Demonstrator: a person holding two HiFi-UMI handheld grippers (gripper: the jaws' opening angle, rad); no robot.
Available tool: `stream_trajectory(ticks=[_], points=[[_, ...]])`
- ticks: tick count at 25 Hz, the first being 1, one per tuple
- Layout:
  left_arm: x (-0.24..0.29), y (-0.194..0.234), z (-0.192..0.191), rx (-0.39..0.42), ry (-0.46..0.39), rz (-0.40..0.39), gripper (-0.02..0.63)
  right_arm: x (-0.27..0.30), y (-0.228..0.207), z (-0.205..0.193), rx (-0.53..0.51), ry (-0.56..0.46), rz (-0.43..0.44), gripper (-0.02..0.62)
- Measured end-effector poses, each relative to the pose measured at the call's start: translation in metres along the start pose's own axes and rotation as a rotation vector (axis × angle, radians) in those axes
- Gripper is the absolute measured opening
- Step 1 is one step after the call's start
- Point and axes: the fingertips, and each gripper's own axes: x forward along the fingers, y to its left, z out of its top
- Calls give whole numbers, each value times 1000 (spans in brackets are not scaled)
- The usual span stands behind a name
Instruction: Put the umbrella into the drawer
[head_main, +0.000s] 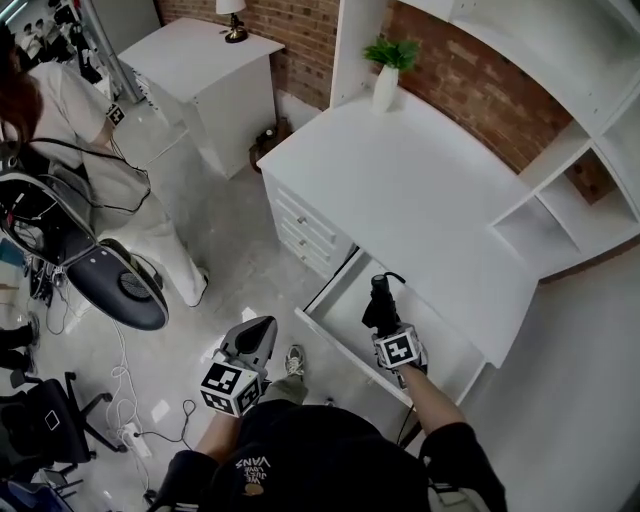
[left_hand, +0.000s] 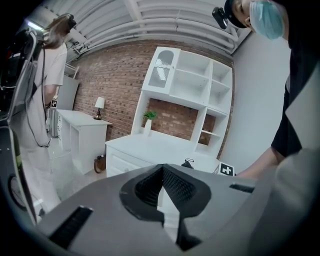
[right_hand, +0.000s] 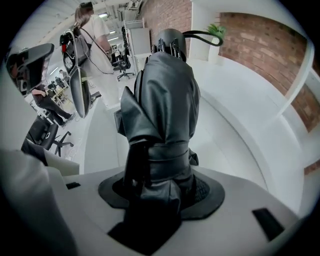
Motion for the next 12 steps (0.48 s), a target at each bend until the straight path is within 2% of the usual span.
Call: stream_trajectory(ticks=[6, 11, 12], points=[[10, 15, -5, -15, 21, -2, 6, 33, -1, -1, 11, 123, 14, 242], [13, 30, -12, -32, 43, 7, 6, 50, 9, 10, 64, 166, 71, 242], [14, 32, -14, -35, 46, 8, 6, 51, 4, 11, 67, 181, 56, 242]])
